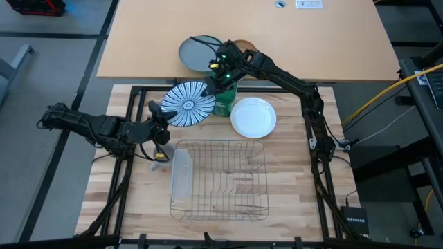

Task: Sort dishes
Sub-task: Put the blue plate in the dish rack

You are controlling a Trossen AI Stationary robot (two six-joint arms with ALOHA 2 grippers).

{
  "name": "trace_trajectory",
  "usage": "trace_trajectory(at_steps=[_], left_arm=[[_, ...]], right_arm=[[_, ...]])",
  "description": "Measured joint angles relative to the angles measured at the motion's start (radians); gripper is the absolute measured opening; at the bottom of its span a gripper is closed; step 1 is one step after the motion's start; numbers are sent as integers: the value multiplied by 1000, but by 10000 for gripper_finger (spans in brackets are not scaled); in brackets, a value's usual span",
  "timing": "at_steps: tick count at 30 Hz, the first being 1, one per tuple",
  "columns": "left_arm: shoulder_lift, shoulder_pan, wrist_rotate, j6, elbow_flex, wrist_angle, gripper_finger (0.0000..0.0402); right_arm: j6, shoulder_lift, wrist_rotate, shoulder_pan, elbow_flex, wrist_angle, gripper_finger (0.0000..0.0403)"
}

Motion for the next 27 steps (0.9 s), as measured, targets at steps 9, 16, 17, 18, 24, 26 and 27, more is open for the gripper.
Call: trace_trajectory(at_steps=[9,16,17,18,24,26,27], left_arm=[[-17,-44,-15,-116,-2,-18,15],[-15,-79,-19,-166,-2,-17,15],[-15,-84,-19,-174,-2,-17,15],[-15,-86,-19,-180,-2,-17,15],[-15,-90,-52,-179,-2,-10,15],[-15,-90,-58,-180,-2,-11,15],[-15,-90,-60,-183,-2,-11,15]], right_arm=[[-229,0,98,1,0,11,115],[-344,0,142,1,0,14,116],[-353,0,150,1,0,15,116],[-362,0,154,1,0,15,116],[-332,0,159,0,2,16,116],[-328,0,163,-3,2,16,116],[-328,0,166,-6,2,16,116]])
